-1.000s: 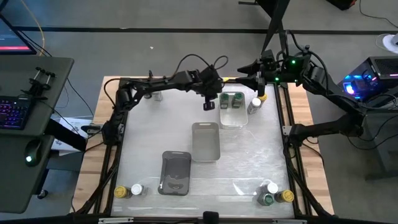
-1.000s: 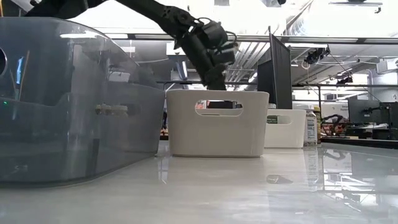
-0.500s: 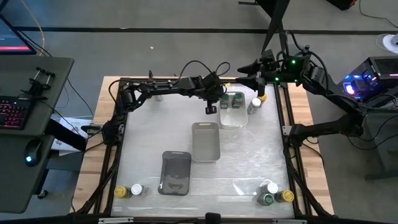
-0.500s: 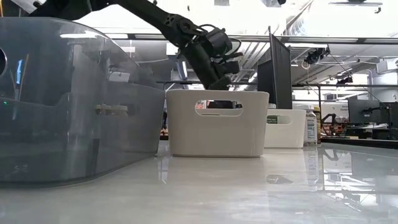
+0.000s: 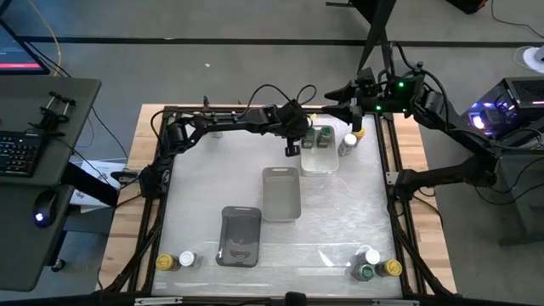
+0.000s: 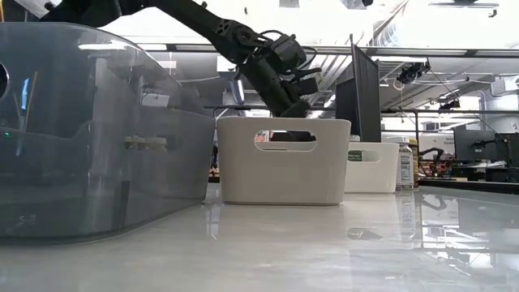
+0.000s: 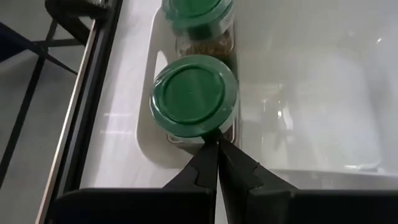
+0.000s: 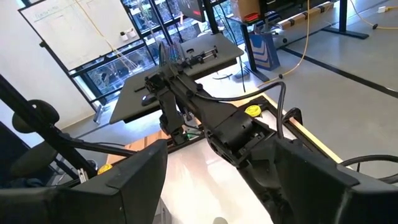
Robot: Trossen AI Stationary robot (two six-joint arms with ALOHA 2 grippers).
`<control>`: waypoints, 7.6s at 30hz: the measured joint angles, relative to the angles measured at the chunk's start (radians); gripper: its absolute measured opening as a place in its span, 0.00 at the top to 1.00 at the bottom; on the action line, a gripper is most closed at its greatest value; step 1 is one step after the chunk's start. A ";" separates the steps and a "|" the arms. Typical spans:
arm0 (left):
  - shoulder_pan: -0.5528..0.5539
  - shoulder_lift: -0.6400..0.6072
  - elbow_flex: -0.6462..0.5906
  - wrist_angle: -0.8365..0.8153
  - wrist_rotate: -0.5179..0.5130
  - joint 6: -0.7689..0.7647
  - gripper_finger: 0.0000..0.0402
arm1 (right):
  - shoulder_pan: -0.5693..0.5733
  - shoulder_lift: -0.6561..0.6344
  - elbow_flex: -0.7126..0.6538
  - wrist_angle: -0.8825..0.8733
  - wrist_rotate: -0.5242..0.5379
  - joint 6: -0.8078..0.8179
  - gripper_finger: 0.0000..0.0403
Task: Sort spices by type
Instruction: Put the green seasoning bottle into the white bin
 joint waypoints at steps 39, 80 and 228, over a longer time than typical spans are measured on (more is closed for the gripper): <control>-0.001 0.052 0.000 0.021 -0.087 -0.003 1.00 | 0.000 0.000 0.000 0.006 0.000 0.005 0.30; 0.047 -0.160 -0.002 -0.273 0.008 -0.129 1.00 | 0.021 0.006 0.002 -0.101 -0.016 0.090 0.30; 0.346 -0.765 0.018 -0.750 0.584 -0.073 1.00 | 0.511 0.690 0.417 -0.993 0.404 0.503 0.52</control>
